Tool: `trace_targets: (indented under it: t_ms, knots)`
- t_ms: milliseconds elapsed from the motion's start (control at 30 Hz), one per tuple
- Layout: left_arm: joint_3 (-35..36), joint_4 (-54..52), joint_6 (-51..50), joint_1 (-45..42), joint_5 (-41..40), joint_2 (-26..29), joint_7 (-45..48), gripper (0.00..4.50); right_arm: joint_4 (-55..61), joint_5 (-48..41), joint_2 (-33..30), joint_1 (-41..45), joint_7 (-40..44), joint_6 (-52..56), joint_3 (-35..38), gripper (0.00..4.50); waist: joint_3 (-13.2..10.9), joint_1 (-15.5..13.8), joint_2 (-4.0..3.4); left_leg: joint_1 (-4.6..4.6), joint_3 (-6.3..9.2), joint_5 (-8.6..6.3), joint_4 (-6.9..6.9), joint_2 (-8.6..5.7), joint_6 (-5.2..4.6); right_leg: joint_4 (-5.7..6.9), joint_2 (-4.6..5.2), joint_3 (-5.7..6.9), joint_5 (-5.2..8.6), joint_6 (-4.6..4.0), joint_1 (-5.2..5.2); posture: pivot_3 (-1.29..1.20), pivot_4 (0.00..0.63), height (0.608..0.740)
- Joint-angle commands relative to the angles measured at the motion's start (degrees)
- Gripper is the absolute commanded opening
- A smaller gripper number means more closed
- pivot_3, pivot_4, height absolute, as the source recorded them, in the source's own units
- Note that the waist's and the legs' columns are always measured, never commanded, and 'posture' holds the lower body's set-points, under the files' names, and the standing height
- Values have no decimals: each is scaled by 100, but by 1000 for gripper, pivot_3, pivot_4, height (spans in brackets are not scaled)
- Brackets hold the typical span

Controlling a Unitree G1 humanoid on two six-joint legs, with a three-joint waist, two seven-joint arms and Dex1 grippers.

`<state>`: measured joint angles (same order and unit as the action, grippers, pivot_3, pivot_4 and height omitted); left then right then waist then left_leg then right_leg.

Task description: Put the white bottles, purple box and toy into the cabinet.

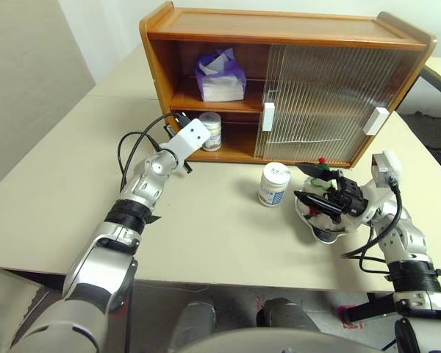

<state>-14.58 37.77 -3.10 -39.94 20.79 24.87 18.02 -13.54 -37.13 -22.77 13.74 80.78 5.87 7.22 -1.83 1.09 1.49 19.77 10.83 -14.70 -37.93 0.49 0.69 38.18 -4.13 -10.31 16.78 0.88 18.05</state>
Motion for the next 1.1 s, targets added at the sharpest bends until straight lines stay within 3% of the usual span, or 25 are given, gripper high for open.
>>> trace_targets:
  t_ms: [33, 1100]
  knots:
    - [-130, 389, 182, -231, 55, -166, 64, 33, 89, 42, -37, -1, -29, 14, -19, 4500, 0, 0, 0, 0, 1, 2, 1, 0, 0, 0, 0, 2, 3, 6, 0, -106, 0, 740]
    - [-297, 874, 413, -547, 243, -149, 147, 33, 96, 11, -37, -22, 1, -4, -2, 4500, 1, 167, 1, 17, 0, 10, 14, -9, -8, -9, 0, -3, 28, 30, 8, -123, 0, 740]
